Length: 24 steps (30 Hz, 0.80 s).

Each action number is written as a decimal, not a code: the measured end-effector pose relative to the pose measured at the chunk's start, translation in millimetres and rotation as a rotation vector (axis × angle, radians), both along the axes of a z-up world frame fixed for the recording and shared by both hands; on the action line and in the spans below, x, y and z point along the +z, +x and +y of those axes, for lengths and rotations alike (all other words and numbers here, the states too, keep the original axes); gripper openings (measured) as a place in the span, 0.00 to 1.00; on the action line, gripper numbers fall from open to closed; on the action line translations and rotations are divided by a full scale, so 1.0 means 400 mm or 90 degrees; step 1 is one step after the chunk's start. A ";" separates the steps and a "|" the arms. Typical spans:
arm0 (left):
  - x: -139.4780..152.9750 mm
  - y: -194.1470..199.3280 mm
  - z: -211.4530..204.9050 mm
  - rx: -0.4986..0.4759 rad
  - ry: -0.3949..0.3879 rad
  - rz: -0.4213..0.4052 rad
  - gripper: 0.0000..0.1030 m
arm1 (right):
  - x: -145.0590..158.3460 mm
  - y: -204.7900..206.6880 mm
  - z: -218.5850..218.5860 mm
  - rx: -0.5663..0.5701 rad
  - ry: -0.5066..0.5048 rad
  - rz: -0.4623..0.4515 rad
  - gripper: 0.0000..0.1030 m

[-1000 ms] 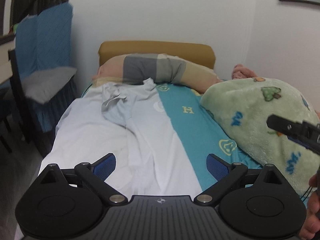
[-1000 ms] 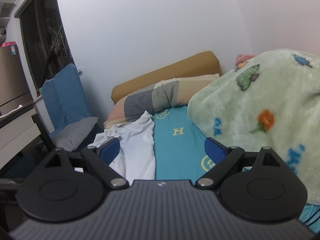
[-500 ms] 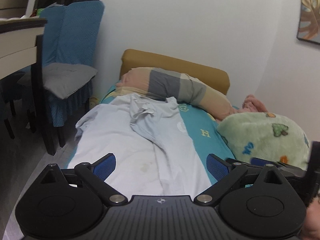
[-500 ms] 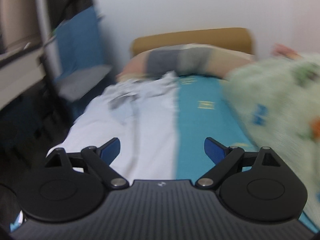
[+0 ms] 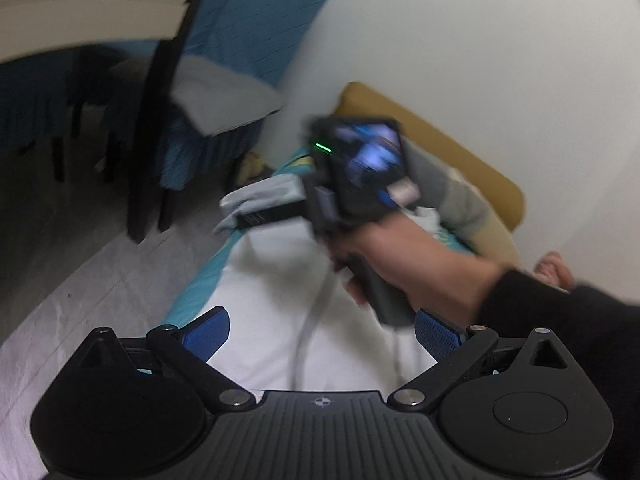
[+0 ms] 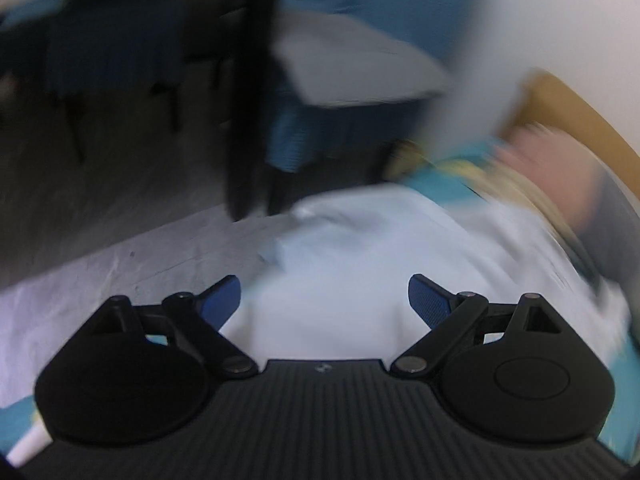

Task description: Fold clothes

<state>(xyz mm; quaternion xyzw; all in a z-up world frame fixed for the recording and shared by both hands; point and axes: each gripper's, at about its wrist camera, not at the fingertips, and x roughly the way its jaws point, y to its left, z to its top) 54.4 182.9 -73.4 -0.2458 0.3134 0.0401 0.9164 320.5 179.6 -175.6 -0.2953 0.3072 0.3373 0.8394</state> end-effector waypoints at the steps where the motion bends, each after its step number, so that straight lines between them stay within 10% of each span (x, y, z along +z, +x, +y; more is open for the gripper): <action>1: -0.015 0.011 0.010 0.009 -0.006 0.010 0.97 | -0.024 0.020 0.053 0.023 -0.018 -0.003 0.90; 8: -0.089 0.064 0.060 0.035 -0.041 0.056 0.97 | -0.235 0.091 0.240 0.077 -0.247 -0.055 0.89; 11: -0.109 0.082 0.062 0.033 -0.042 0.073 0.97 | -0.258 0.098 0.261 0.069 -0.285 -0.103 0.68; 15: -0.112 0.079 0.056 0.033 -0.042 0.068 0.97 | -0.188 0.117 0.235 0.000 -0.191 -0.125 0.11; 24: -0.085 0.049 0.036 0.045 -0.024 0.022 0.97 | 0.129 0.074 -0.088 -0.214 0.131 -0.300 0.09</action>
